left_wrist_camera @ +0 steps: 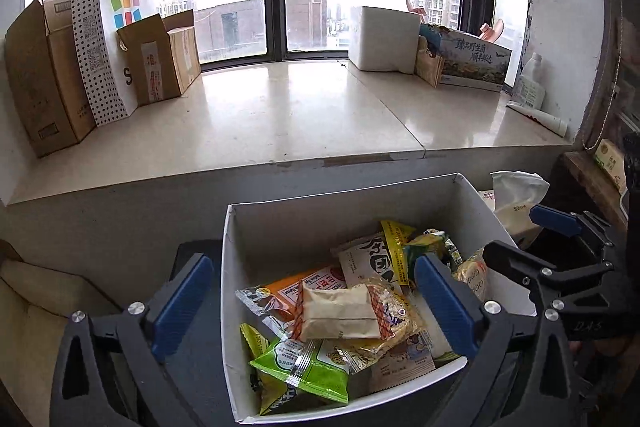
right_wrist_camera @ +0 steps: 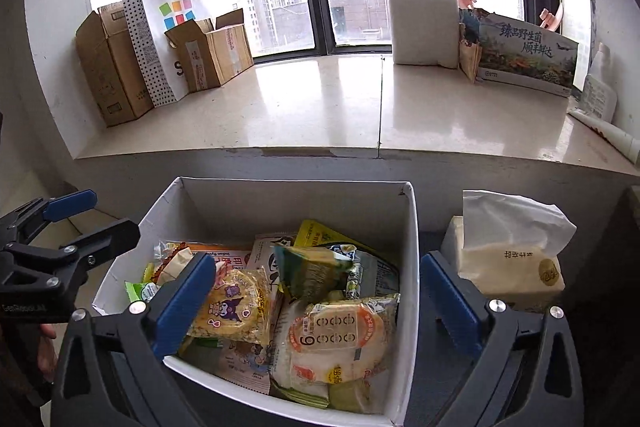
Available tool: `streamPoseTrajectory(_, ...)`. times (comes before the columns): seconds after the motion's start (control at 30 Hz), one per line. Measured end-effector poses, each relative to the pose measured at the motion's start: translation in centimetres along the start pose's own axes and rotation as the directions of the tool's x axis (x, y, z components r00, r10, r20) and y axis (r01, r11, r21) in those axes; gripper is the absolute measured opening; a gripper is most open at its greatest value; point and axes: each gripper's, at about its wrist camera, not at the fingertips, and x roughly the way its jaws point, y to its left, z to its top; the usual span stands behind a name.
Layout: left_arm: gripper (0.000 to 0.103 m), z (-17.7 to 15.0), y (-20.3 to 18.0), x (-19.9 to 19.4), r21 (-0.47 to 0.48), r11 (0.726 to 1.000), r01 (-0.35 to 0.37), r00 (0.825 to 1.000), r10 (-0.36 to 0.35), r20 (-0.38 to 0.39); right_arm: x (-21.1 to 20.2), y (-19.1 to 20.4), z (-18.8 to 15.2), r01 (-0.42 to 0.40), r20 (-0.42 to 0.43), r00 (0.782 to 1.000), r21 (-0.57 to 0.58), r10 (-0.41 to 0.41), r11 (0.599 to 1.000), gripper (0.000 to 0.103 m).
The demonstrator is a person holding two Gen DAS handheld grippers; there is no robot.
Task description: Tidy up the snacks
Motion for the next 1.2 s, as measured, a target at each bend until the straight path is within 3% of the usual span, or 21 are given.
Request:
streamPoseTrajectory(0.13,0.103,-0.8,0.3,-2.6,-0.017,1.0,-0.024,0.997,0.025,0.072,-1.7,-0.1,-0.2,0.039,0.04,0.998,0.004,-0.039,0.999,0.103)
streamPoseTrajectory(0.3,0.103,-2.2,0.3,-6.5,-0.041,0.998,0.055,0.994,-0.051,0.092,-5.8,1.1,-0.8,0.039,0.104,0.994,-0.026,-0.036,0.999,0.103)
streamPoseTrajectory(0.5,0.103,-5.0,0.2,-13.4,-0.091,0.993,0.071,0.983,-0.054,0.177,-12.3,3.3,-3.1,0.046,0.185,0.982,-0.092,-0.029,0.995,0.103)
streamPoseTrajectory(0.73,0.103,-9.4,0.0,-20.2,-0.136,0.984,0.115,0.982,-0.092,0.167,-20.0,5.2,-6.1,0.006,0.242,0.97,-0.169,0.036,0.986,0.103)
streamPoseTrajectory(0.8,0.103,-11.2,-0.6,-22.2,-0.134,0.988,0.077,0.978,-0.049,0.203,-21.4,5.3,-7.2,-0.016,0.239,0.97,-0.151,0.052,0.988,0.103)
streamPoseTrajectory(0.87,0.103,-12.6,-1.5,-23.3,-0.122,0.991,0.048,0.983,-0.025,0.183,-21.9,5.3,-8.6,-0.072,0.209,0.973,-0.12,0.097,0.99,0.103)
streamPoseTrajectory(1.0,0.103,-15.0,-2.8,-24.8,-0.113,0.988,0.107,0.984,-0.089,0.152,-22.3,5.5,-12.4,-0.047,0.152,0.987,-0.04,0.053,0.998,0.103)
streamPoseTrajectory(1.1,0.103,-16.4,-3.7,-25.5,-0.107,0.99,0.091,0.987,-0.075,0.143,-22.8,5.7,-15.4,-0.068,0.13,0.989,-0.026,0.071,0.997,0.103)
streamPoseTrajectory(1.2,0.103,-17.0,-4.3,-25.4,-0.095,0.992,0.084,0.99,-0.072,0.125,-23.8,6.0,-17.3,-0.036,0.129,0.991,-0.03,0.039,0.999,0.103)
